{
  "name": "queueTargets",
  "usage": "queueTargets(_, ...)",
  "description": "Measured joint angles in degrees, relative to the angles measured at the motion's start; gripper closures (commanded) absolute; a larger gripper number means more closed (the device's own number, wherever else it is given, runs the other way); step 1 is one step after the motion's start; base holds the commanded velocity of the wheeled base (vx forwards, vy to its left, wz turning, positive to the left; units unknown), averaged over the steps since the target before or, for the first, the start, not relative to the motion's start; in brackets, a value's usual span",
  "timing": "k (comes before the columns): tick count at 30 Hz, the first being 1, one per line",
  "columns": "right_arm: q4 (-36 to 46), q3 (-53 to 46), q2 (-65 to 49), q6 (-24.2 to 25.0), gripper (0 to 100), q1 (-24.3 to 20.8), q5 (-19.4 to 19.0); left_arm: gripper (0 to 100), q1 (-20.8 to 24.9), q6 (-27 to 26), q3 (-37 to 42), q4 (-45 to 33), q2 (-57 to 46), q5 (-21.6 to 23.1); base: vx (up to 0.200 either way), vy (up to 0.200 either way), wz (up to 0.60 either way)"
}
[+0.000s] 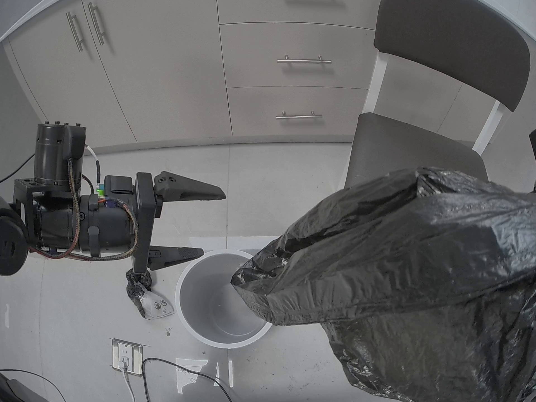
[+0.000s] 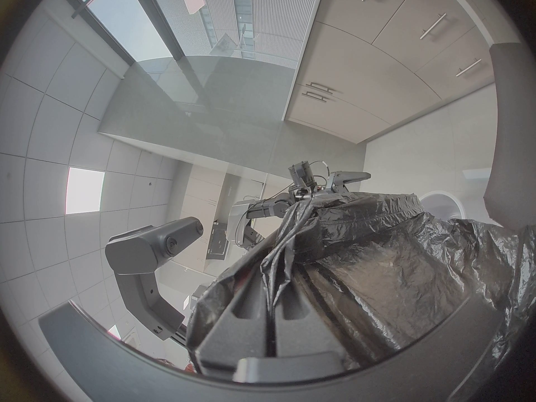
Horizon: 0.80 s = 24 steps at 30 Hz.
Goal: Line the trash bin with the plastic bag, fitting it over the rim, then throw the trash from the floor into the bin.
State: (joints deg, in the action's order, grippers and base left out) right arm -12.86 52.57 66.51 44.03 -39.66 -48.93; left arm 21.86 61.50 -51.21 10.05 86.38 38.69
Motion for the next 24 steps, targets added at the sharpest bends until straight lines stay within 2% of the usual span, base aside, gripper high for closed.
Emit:
queueTargets(3, 1.21, 0.88, -0.01, -0.02, 100, -0.11, 0.0, 0, 0.0, -0.02, 0.02, 1.04, 1.18, 1.35, 0.0, 0.0, 0.0)
queueTargets(11, 1.27, 1.73, 0.02, -0.05, 100, -0.24, 0.11, 0, 1.76, -0.11, 0.59, 2.71, 4.39, 1.56, 0.0, 0.0, 0.0)
queueTargets(24, 1.21, 2.01, 0.11, -1.34, 100, -0.17, 0.18, 0, 8.07, -0.41, 1.4, 2.84, 7.91, 1.51, 0.0, 0.0, 0.0)
